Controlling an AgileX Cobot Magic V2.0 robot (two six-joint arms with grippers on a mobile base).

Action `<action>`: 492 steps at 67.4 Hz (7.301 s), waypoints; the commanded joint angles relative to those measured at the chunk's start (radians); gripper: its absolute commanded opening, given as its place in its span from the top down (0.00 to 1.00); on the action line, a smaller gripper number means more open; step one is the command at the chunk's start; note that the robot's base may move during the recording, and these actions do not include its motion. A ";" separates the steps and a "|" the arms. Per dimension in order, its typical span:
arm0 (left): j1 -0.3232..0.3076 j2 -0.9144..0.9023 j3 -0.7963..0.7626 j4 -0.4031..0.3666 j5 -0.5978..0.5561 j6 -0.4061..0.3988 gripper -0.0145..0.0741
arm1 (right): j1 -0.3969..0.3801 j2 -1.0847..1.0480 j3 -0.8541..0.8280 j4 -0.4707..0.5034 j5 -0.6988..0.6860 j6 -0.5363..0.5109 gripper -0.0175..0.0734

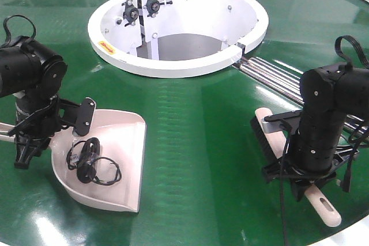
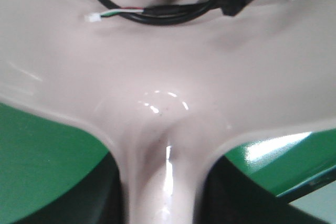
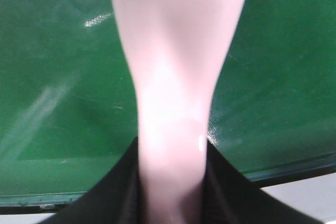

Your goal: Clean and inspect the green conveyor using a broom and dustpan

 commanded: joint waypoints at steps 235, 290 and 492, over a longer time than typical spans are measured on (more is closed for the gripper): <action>0.032 -0.445 -0.028 -0.335 0.049 -0.256 0.28 | -0.003 -0.404 -0.074 -0.010 -0.289 0.003 0.30; 0.032 -0.783 0.110 -0.612 -0.259 -0.769 0.28 | -0.004 -1.018 0.072 -0.011 -0.546 -0.018 0.31; 0.259 -1.885 1.400 -0.334 -1.241 -1.159 0.84 | -0.004 -1.681 0.929 -0.038 -1.065 -0.007 0.82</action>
